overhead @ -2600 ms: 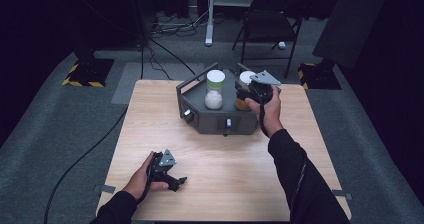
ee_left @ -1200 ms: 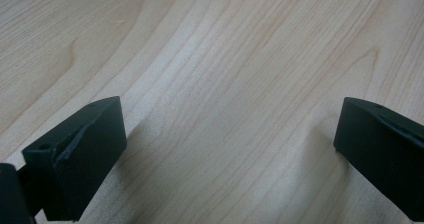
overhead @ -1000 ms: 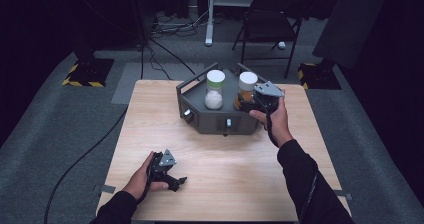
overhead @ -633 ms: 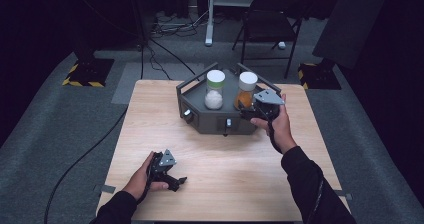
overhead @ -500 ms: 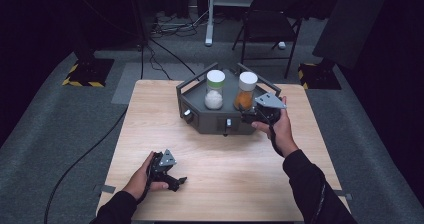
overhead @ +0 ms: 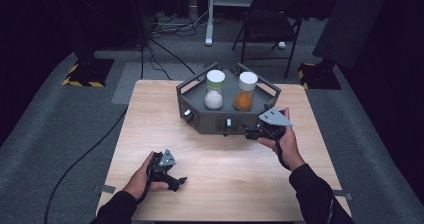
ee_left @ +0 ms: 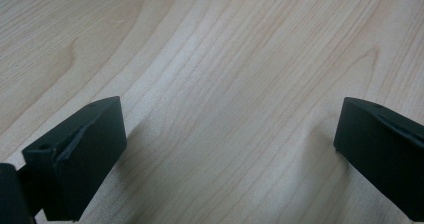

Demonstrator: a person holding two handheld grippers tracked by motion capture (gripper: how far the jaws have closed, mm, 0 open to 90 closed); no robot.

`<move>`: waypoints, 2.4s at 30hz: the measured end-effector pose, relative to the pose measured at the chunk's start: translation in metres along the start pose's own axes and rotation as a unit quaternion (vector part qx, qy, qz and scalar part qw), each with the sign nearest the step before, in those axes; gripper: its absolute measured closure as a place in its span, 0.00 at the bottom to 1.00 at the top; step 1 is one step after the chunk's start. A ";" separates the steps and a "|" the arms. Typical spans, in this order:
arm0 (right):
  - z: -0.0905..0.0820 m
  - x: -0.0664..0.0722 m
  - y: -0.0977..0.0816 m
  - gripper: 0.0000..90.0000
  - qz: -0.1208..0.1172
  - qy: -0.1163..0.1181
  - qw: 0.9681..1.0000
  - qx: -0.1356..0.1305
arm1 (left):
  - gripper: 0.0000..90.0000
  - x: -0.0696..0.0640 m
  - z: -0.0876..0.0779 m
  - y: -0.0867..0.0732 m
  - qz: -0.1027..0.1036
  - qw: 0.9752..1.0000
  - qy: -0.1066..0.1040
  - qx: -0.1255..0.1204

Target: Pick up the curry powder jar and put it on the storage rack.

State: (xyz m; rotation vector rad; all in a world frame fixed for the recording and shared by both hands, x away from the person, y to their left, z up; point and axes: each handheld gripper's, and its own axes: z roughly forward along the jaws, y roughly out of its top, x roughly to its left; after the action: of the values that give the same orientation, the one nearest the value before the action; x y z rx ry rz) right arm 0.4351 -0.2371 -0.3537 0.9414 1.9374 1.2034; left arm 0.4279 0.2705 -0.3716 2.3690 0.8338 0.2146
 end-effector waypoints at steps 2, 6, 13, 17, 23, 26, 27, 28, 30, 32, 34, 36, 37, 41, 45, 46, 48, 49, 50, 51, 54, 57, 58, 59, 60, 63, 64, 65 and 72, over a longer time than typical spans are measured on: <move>-0.003 0.002 -0.006 0.03 -0.004 0.004 1.000 0.004 | 0.00 0.000 0.000 0.000 0.000 1.000 0.000 0.000; -0.008 0.003 -0.019 0.03 -0.002 0.017 1.000 0.005 | 0.00 0.000 0.000 0.000 -0.001 1.000 0.000 0.001; -0.011 0.007 -0.035 0.03 -0.005 0.031 0.999 0.028 | 0.00 0.000 0.000 0.000 -0.001 1.000 0.000 0.001; -0.012 0.008 -0.042 0.03 -0.010 0.037 0.998 0.040 | 0.00 0.000 0.000 0.000 0.000 1.000 0.000 0.000; -0.017 0.008 -0.051 0.03 -0.015 0.050 0.997 0.054 | 0.00 0.000 0.000 0.000 0.000 1.000 0.000 0.000; -0.021 0.008 -0.055 0.03 -0.017 0.056 0.996 0.062 | 0.00 0.000 0.000 0.000 0.000 1.000 0.000 0.000; -0.022 0.007 -0.057 0.03 -0.019 0.057 0.996 0.064 | 0.00 0.000 0.000 0.000 0.000 1.000 0.000 0.000; -0.024 0.007 -0.058 0.03 -0.020 0.057 0.996 0.066 | 0.00 0.000 0.000 0.000 0.000 1.000 0.000 0.000; -0.028 0.004 -0.061 0.03 -0.011 0.059 0.996 0.067 | 0.00 0.000 0.000 0.000 0.000 1.000 0.000 0.000; -0.030 0.002 -0.064 0.03 -0.009 0.061 0.996 0.070 | 0.00 0.000 0.000 0.000 0.000 1.000 0.000 0.000; -0.032 0.002 -0.066 0.03 -0.013 0.060 0.995 0.076 | 0.00 0.000 0.000 0.000 -0.001 1.000 0.000 0.000; -0.034 0.001 -0.067 0.03 -0.016 0.060 0.995 0.079 | 0.00 0.000 0.000 0.000 0.000 1.000 0.000 0.000; -0.035 0.001 -0.068 0.03 -0.015 0.062 0.995 0.081 | 0.00 0.000 0.000 0.000 -0.001 1.000 0.000 0.001; -0.039 -0.004 -0.071 0.03 -0.018 0.074 0.993 0.091 | 0.00 0.000 0.000 0.000 -0.001 1.000 0.000 0.000; -0.043 -0.010 -0.075 0.03 -0.024 0.088 0.990 0.105 | 0.00 0.000 0.000 0.000 0.000 1.000 0.000 0.000; -0.044 -0.012 -0.076 0.03 -0.024 0.092 0.989 0.109 | 0.00 0.000 0.000 0.000 -0.001 1.000 0.000 0.000; -0.046 -0.014 -0.078 0.03 -0.024 0.097 0.988 0.117 | 0.00 0.000 0.000 0.000 0.000 1.000 0.000 0.000; -0.046 -0.015 -0.079 0.03 -0.029 0.097 0.987 0.121 | 0.00 0.000 0.000 0.000 -0.001 1.000 0.000 0.000; -0.047 -0.015 -0.080 0.03 -0.033 0.099 0.987 0.124 | 0.00 0.000 0.000 0.000 0.000 1.000 0.000 0.000; -0.048 -0.016 -0.081 0.03 -0.032 0.101 0.986 0.127 | 0.00 0.000 0.000 0.000 0.000 1.000 0.000 0.000; -0.050 -0.019 -0.083 0.03 -0.031 0.104 0.984 0.141 | 0.00 0.000 0.000 0.000 0.000 1.000 0.000 0.000; -0.051 -0.021 -0.086 0.03 -0.036 0.109 0.982 0.150 | 0.00 0.000 0.000 0.000 0.000 1.000 0.000 0.000; -0.052 -0.022 -0.087 0.03 -0.039 0.111 0.981 0.154 | 0.00 0.000 0.000 0.000 0.000 1.000 0.000 0.000; -0.052 -0.022 -0.087 0.03 -0.039 0.113 0.980 0.156 | 0.00 0.000 0.000 0.000 0.000 1.000 0.000 0.000; -0.052 -0.023 -0.087 0.03 -0.040 0.115 0.980 0.159 | 0.00 0.000 0.000 0.000 -0.001 1.000 0.000 0.000; -0.053 -0.026 -0.088 0.03 -0.038 0.121 0.978 0.164 | 0.00 0.000 0.000 0.000 0.000 1.000 0.000 0.000; -0.053 -0.026 -0.090 0.03 -0.037 0.122 0.978 0.164 | 0.00 0.000 0.000 0.000 0.000 1.000 0.000 0.000; -0.054 -0.027 -0.091 0.03 -0.032 0.123 0.978 0.164 | 0.00 0.000 0.000 0.000 0.000 1.000 0.000 0.000; -0.055 -0.035 -0.092 0.03 -0.020 0.133 0.976 0.170 | 0.00 0.000 0.000 0.000 0.000 1.000 0.000 0.000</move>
State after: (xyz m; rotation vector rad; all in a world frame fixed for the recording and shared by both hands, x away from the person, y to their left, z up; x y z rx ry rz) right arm 0.3870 -0.3203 -0.4127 0.9409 2.4203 1.0339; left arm 0.4279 0.2705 -0.3716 2.3684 0.8345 0.2143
